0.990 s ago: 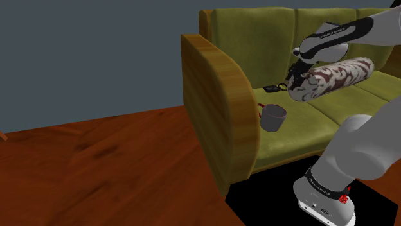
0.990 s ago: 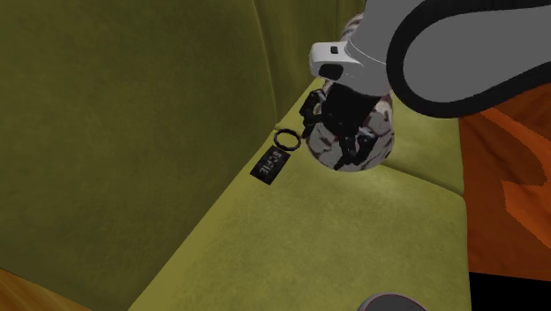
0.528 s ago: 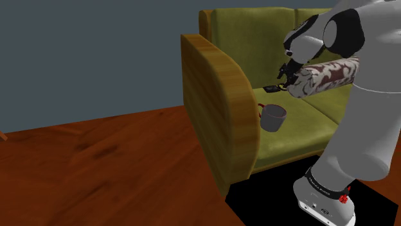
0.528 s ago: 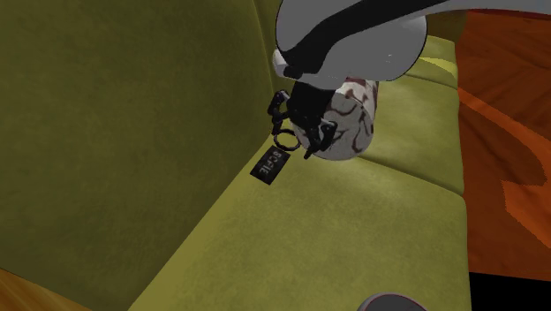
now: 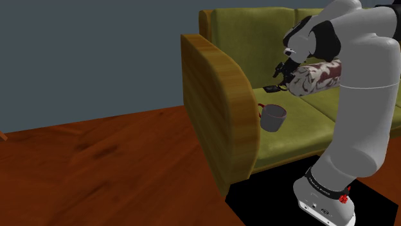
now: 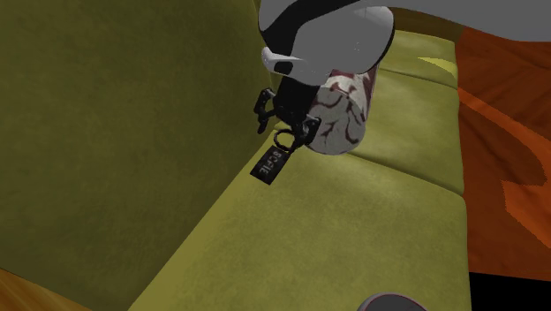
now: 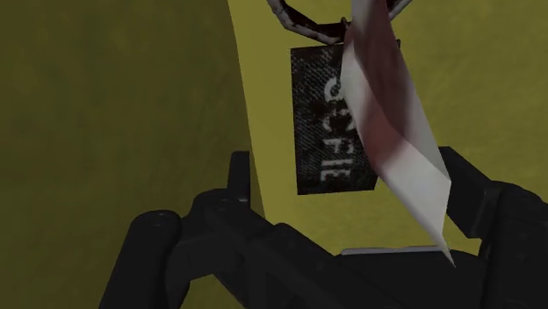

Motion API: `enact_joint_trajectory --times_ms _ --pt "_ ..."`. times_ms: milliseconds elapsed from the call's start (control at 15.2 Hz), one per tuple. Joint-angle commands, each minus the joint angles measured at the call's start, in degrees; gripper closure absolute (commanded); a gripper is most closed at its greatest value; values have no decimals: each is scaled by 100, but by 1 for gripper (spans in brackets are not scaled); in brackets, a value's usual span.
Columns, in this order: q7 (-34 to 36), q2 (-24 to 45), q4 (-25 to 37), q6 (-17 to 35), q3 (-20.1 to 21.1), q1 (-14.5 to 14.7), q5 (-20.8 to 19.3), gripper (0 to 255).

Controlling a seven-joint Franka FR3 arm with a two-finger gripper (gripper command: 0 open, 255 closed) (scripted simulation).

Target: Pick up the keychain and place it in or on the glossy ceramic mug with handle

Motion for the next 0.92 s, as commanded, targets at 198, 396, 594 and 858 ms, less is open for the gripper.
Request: enact_joint_trajectory --times_ms 198,396,594,858 --pt "-69 601 -58 502 276 -224 214 0" --pt "-52 576 -62 521 322 -260 181 0" --pt "-35 552 -65 541 370 -298 147 0" --pt "-68 619 152 339 348 -469 126 255"
